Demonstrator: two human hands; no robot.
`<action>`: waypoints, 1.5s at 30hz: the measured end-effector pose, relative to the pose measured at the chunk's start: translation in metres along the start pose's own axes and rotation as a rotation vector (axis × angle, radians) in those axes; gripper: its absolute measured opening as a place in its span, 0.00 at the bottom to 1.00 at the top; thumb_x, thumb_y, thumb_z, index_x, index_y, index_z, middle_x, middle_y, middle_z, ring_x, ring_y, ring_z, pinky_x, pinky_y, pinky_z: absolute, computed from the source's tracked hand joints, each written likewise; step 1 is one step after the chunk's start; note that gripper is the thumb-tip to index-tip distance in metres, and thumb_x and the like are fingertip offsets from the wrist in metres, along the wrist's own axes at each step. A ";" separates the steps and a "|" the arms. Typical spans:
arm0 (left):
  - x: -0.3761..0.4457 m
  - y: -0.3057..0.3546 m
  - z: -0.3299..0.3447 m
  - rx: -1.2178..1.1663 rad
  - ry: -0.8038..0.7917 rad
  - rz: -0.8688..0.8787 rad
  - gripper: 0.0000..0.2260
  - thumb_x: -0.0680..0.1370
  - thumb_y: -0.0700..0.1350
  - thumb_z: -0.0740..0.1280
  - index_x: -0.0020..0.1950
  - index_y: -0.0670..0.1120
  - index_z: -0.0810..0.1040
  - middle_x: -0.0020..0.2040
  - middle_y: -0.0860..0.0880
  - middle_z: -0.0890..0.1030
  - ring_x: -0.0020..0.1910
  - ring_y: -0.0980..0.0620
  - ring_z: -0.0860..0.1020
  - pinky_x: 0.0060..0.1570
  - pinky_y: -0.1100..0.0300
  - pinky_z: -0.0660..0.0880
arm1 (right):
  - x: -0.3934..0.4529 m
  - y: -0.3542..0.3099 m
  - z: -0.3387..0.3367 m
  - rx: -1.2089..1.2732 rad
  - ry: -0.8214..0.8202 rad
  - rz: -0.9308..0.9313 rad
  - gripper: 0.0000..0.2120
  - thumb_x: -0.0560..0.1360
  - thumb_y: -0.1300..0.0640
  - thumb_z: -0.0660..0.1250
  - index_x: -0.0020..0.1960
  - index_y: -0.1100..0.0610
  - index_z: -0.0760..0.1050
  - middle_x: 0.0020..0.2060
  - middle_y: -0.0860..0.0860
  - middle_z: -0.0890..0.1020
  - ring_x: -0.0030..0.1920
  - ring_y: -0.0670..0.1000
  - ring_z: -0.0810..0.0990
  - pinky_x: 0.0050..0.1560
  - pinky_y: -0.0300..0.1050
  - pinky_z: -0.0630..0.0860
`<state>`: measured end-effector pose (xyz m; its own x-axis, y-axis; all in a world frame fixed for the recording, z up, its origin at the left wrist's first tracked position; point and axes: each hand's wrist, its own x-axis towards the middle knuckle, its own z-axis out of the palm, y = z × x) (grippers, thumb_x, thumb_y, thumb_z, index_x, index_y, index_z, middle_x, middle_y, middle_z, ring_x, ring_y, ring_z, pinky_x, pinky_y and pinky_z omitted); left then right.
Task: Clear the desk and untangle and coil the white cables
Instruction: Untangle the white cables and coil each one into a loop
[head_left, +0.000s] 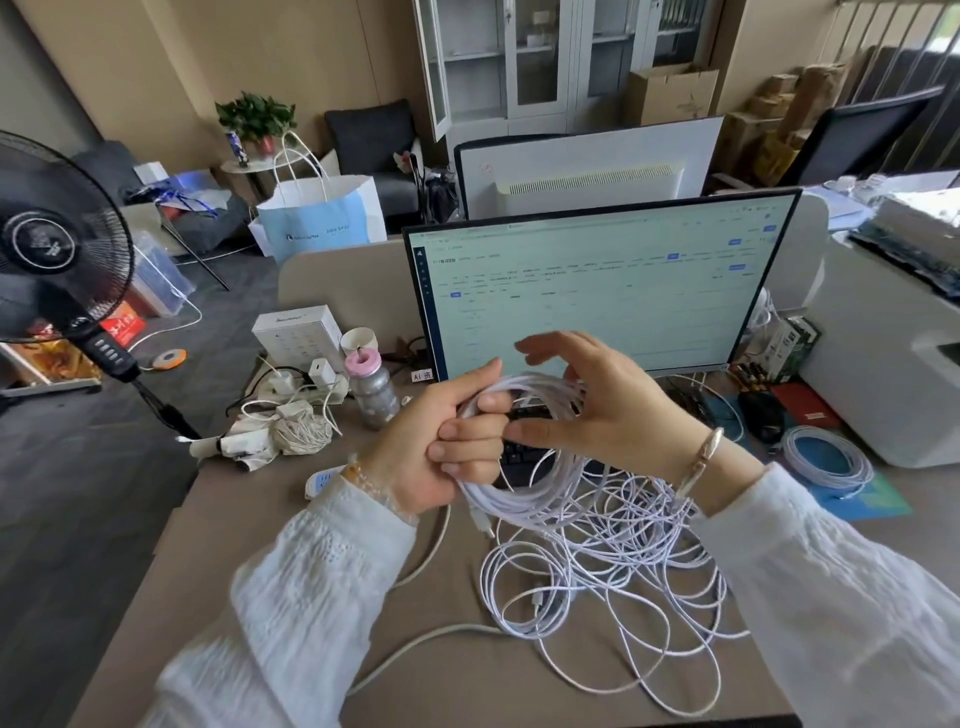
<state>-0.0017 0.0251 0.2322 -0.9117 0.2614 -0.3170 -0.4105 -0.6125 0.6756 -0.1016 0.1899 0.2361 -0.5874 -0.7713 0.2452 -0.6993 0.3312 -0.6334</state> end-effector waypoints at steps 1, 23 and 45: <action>0.001 0.001 -0.001 -0.028 -0.015 -0.009 0.17 0.79 0.53 0.61 0.33 0.47 0.69 0.18 0.55 0.61 0.16 0.59 0.53 0.16 0.67 0.54 | 0.001 0.003 0.001 -0.005 -0.074 0.040 0.30 0.65 0.40 0.74 0.64 0.45 0.71 0.53 0.40 0.78 0.46 0.42 0.77 0.49 0.38 0.73; -0.005 0.001 -0.045 -0.203 0.041 0.000 0.18 0.80 0.52 0.60 0.33 0.46 0.69 0.20 0.55 0.55 0.17 0.58 0.52 0.15 0.66 0.57 | -0.014 0.045 0.023 0.647 -0.069 0.171 0.19 0.74 0.48 0.67 0.51 0.64 0.77 0.29 0.50 0.75 0.30 0.53 0.66 0.32 0.45 0.64; 0.003 -0.018 -0.025 -0.153 0.002 -0.057 0.18 0.79 0.53 0.62 0.32 0.46 0.68 0.18 0.54 0.62 0.17 0.58 0.53 0.17 0.66 0.54 | 0.000 0.034 0.019 0.507 0.207 0.152 0.10 0.79 0.56 0.65 0.42 0.60 0.78 0.24 0.45 0.74 0.25 0.42 0.67 0.28 0.34 0.65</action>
<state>0.0035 0.0188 0.2023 -0.8869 0.2975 -0.3533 -0.4539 -0.7030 0.5475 -0.1178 0.1905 0.2005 -0.7694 -0.5959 0.2299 -0.3477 0.0888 -0.9334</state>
